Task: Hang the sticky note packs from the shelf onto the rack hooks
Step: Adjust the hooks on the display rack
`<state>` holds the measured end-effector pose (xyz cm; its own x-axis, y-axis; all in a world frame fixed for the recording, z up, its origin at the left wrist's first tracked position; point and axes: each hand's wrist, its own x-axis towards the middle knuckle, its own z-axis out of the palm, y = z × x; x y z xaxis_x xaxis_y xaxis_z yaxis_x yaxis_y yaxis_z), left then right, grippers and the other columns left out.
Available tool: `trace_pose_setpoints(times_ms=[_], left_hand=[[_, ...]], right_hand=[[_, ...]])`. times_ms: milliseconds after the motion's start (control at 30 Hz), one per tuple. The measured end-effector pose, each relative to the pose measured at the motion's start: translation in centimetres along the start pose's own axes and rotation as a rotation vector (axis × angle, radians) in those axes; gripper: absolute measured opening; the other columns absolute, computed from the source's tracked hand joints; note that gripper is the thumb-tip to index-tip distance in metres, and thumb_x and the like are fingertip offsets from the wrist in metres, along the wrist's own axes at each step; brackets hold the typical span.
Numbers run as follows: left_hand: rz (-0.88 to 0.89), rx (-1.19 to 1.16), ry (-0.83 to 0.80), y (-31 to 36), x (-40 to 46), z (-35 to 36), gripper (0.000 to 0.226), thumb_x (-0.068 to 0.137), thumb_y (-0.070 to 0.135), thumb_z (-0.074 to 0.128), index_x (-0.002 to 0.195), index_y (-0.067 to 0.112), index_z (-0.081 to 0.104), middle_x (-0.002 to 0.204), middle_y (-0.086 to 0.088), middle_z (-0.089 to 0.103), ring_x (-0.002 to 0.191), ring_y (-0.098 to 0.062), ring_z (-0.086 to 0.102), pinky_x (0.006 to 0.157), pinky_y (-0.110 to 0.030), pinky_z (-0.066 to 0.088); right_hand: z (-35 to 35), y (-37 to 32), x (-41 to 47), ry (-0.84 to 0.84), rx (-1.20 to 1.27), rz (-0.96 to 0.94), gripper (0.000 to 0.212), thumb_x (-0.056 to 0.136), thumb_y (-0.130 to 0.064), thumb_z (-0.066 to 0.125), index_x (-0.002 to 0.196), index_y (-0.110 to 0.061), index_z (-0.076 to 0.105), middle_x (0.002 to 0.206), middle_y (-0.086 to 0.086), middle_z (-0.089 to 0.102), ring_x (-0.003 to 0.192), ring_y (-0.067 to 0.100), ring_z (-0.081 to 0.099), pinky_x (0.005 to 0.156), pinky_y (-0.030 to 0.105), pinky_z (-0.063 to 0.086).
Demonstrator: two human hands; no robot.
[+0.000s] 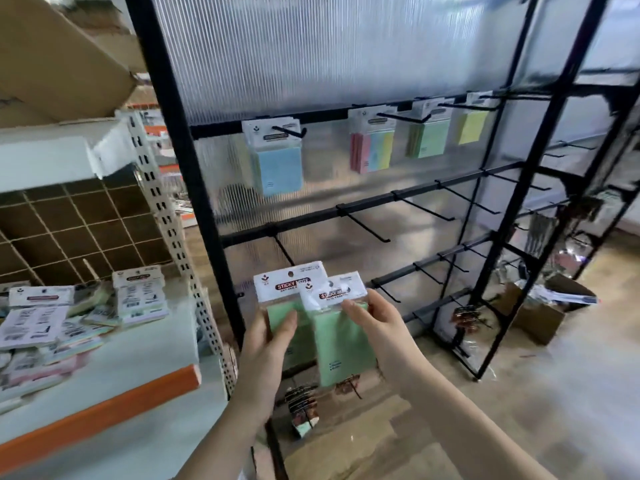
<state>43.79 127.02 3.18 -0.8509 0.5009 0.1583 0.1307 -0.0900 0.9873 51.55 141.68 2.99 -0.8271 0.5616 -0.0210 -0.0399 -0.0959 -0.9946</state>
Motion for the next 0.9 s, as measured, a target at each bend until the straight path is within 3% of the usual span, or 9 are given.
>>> trace_pose_setpoints(times_ms=[100, 167, 333, 433, 533, 667, 733, 800, 900], left_hand=[[-0.006, -0.035, -0.037, -0.3, 0.0, 4.3, 0.034, 0.077, 0.051, 0.054, 0.108, 0.038, 0.059, 0.103, 0.032, 0.065, 0.096, 0.012, 0.059, 0.080, -0.014, 0.039], [-0.014, -0.031, -0.060, -0.2, 0.0, 7.4, 0.034, 0.078, 0.050, 0.054, 0.108, 0.037, 0.059, 0.101, 0.031, 0.066, 0.095, 0.010, 0.060, 0.078, -0.013, 0.041], [0.035, 0.047, -0.148, 1.2, 0.0, 14.2, 0.004, 0.091, 0.047, 0.048, 0.093, 0.049, 0.045, 0.077, 0.060, 0.045, 0.074, 0.038, 0.042, 0.055, 0.010, 0.030], [0.052, 0.029, -0.222, 1.8, 1.2, 17.4, 0.005, 0.090, 0.047, 0.052, 0.093, 0.043, 0.051, 0.082, 0.052, 0.054, 0.078, 0.032, 0.049, 0.058, 0.008, 0.034], [0.065, 0.027, -0.277, 2.5, 2.8, 20.1, 0.028, 0.079, 0.058, 0.057, 0.096, 0.035, 0.056, 0.087, 0.037, 0.064, 0.079, 0.016, 0.060, 0.059, 0.002, 0.041], [0.109, 0.032, -0.290, 3.1, 5.0, 23.6, 0.035, 0.069, 0.067, 0.054, 0.090, 0.038, 0.054, 0.078, 0.040, 0.062, 0.073, 0.020, 0.059, 0.056, 0.003, 0.040], [0.133, 0.008, -0.319, 3.3, 6.4, 25.3, 0.043, 0.068, 0.072, 0.052, 0.094, 0.038, 0.058, 0.084, 0.034, 0.067, 0.077, 0.013, 0.063, 0.058, -0.002, 0.045], [0.164, -0.005, -0.336, 3.4, 8.2, 27.0, 0.039, 0.076, 0.062, 0.051, 0.096, 0.030, 0.058, 0.083, 0.030, 0.069, 0.075, 0.010, 0.065, 0.058, -0.003, 0.046], [0.165, -0.016, -0.368, 3.5, 11.3, 29.4, 0.042, 0.079, 0.056, 0.050, 0.098, 0.019, 0.059, 0.083, 0.009, 0.073, 0.072, -0.004, 0.069, 0.057, -0.014, 0.051]], right_hand=[[-4.1, -0.5, -0.8, 0.092, -0.020, -0.047, 0.013, 0.092, -0.035, 0.059, 0.095, -0.023, 0.063, 0.076, -0.015, 0.070, 0.061, -0.002, 0.060, 0.050, 0.009, 0.041], [-6.9, -0.9, -1.2, 0.155, -0.021, -0.069, 0.015, 0.093, -0.035, 0.058, 0.095, -0.021, 0.063, 0.073, -0.016, 0.068, 0.059, -0.003, 0.058, 0.050, 0.009, 0.040], [-13.2, -2.7, -2.1, 0.283, -0.039, -0.093, 0.018, 0.092, -0.038, 0.058, 0.095, -0.022, 0.065, 0.071, -0.014, 0.065, 0.059, -0.001, 0.057, 0.052, 0.012, 0.043], [-16.0, -3.9, -2.0, 0.342, -0.029, -0.097, 0.021, 0.090, -0.039, 0.060, 0.094, -0.020, 0.065, 0.073, -0.011, 0.066, 0.065, 0.005, 0.060, 0.059, 0.024, 0.049], [-18.3, -4.9, -1.4, 0.388, 0.013, -0.100, 0.019, 0.089, -0.037, 0.062, 0.093, -0.019, 0.066, 0.082, 0.000, 0.069, 0.073, 0.014, 0.062, 0.069, 0.035, 0.050], [-21.1, -5.8, 0.3, 0.446, 0.020, -0.126, 0.015, 0.092, -0.028, 0.062, 0.095, -0.014, 0.064, 0.084, 0.003, 0.068, 0.072, 0.013, 0.061, 0.066, 0.030, 0.047], [-22.4, -6.3, 1.6, 0.459, -0.013, -0.150, 0.009, 0.092, -0.023, 0.059, 0.093, -0.015, 0.062, 0.077, -0.005, 0.067, 0.067, 0.006, 0.060, 0.061, 0.022, 0.045], [-23.9, -7.1, 3.1, 0.458, -0.067, -0.180, 0.008, 0.093, -0.022, 0.057, 0.090, -0.017, 0.061, 0.068, -0.014, 0.063, 0.062, 0.000, 0.057, 0.057, 0.020, 0.041], [-25.9, -8.8, 5.5, 0.449, -0.145, -0.221, 0.015, 0.094, -0.028, 0.055, 0.087, -0.017, 0.063, 0.071, -0.008, 0.062, 0.066, 0.007, 0.054, 0.061, 0.024, 0.037]])
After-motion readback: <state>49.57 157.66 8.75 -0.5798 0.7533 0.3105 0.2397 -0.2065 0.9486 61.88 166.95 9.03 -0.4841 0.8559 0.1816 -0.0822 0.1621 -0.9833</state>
